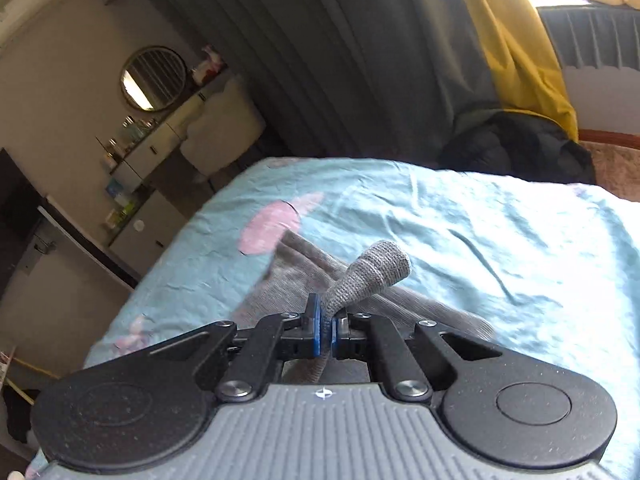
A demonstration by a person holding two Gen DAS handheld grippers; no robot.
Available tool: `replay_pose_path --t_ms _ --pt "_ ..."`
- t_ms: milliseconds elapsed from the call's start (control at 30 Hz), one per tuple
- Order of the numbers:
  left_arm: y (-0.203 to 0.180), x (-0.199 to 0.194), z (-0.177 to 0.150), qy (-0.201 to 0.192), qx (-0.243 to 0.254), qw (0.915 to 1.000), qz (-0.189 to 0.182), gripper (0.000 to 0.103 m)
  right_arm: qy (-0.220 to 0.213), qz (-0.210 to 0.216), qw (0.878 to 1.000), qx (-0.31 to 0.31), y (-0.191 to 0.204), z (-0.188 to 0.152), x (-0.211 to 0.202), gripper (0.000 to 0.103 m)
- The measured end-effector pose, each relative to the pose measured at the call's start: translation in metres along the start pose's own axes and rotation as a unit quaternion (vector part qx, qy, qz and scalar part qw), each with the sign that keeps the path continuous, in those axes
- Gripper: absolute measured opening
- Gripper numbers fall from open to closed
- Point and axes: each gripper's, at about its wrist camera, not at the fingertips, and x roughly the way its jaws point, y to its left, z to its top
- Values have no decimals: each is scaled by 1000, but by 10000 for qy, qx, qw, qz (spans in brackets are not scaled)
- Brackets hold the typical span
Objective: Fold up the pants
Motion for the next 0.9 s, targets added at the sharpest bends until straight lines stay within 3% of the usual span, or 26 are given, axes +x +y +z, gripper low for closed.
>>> replay_pose_path --t_ms 100,200,267,367,433,500,567,733,900 --pt "15 0 0 -149 -326 9990 256 29 291 -308 9989 175 -19 -22 15 6" --pt "21 0 7 -207 -664 9975 161 44 384 6 9978 547 -26 -32 15 11" --pt "20 1 11 -162 -813 9965 130 47 429 202 9967 653 -25 -35 15 15" --pt "13 7 13 -194 -692 9971 244 43 458 226 9968 616 -22 -36 18 19" --pt "3 14 11 -207 -580 9974 377 31 456 177 9976 486 -17 -34 19 14" --pt "1 15 7 -128 -553 9970 519 11 426 80 9987 261 -13 -32 18 5" --pt "1 8 2 -179 -487 9968 612 9 247 -100 9996 -4 -9 -28 11 5" --pt "-19 -13 -5 -481 285 9952 807 8 -302 -167 9977 -576 -8 -27 -12 5" --pt "-34 -3 -14 -255 779 9840 1583 12 99 -468 9954 -829 -22 -37 9 6"
